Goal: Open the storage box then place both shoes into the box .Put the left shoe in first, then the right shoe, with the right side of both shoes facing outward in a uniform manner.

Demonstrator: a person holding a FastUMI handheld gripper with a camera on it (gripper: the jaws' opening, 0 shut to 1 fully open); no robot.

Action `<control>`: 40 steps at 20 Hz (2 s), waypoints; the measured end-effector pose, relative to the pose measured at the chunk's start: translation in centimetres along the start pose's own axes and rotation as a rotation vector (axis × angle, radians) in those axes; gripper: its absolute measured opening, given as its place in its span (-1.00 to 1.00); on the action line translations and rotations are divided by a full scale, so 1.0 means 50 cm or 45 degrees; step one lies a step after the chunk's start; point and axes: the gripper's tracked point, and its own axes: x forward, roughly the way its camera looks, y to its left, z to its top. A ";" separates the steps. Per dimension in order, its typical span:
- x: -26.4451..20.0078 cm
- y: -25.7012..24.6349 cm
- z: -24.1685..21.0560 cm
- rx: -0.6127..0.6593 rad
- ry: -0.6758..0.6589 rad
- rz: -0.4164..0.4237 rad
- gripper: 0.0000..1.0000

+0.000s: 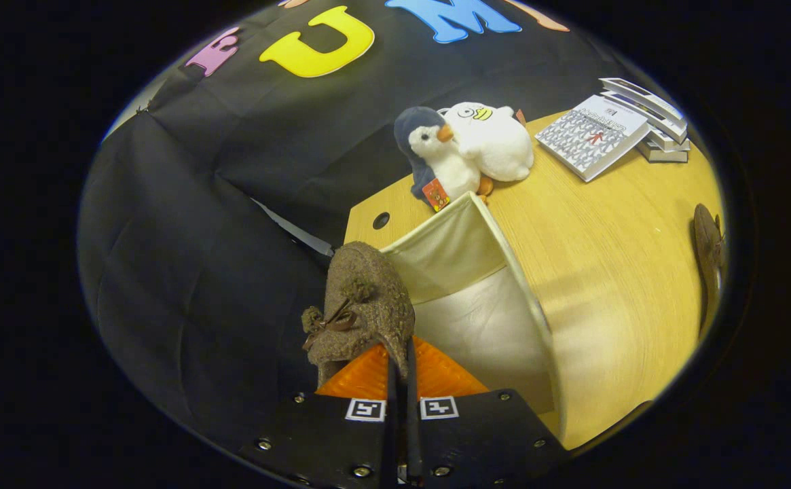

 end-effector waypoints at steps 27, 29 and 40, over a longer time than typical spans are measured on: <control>-0.425 -0.409 0.230 -0.525 -0.448 -0.320 0.95; -0.445 -0.475 0.227 -0.520 -0.448 -0.382 0.95; -0.474 -0.738 0.170 -0.453 -0.344 -0.577 0.95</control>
